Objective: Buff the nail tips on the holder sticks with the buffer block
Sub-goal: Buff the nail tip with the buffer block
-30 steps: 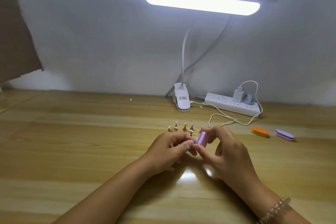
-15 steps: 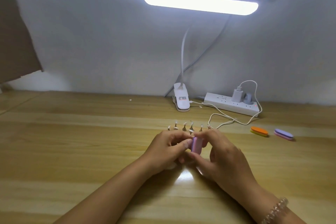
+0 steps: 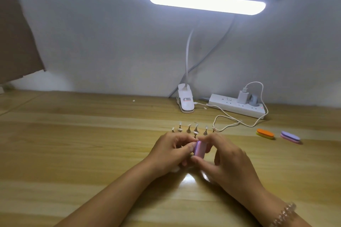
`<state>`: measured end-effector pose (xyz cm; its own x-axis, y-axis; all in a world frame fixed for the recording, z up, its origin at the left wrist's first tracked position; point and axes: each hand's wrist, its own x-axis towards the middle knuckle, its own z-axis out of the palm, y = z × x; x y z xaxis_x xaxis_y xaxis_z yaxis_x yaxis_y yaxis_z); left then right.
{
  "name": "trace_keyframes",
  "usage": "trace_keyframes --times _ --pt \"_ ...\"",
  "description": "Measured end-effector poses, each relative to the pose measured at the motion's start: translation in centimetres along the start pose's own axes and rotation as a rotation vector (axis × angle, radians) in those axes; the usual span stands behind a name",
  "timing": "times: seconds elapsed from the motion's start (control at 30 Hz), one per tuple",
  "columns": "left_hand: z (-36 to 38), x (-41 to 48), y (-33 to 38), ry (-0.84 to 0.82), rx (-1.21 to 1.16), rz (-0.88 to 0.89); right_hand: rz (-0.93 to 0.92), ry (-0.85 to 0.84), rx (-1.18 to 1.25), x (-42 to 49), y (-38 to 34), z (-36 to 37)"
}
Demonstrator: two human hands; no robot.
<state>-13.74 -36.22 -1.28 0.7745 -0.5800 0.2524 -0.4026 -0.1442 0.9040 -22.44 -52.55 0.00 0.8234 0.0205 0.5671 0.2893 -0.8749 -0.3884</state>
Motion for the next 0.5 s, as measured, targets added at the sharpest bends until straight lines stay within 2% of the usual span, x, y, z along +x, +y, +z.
trace_keyframes --times 0.07,0.2,0.37,0.43,0.5 --pt "0.0 0.0 0.1 0.012 0.011 -0.004 0.061 0.064 0.030 0.2 0.3 -0.1" --pt "0.0 -0.1 0.0 0.006 0.018 -0.012 -0.024 -0.033 0.011 -0.1 0.1 0.1" --pt "0.1 -0.3 0.6 0.047 -0.036 -0.007 0.152 0.222 0.187 0.6 1.3 -0.5" --pt "0.2 -0.4 0.5 0.046 -0.030 0.000 0.146 0.210 0.207 0.5 1.2 -0.6" --pt "0.1 -0.4 0.4 0.036 0.023 0.039 0.060 0.128 0.163 0.2 0.5 -0.3"
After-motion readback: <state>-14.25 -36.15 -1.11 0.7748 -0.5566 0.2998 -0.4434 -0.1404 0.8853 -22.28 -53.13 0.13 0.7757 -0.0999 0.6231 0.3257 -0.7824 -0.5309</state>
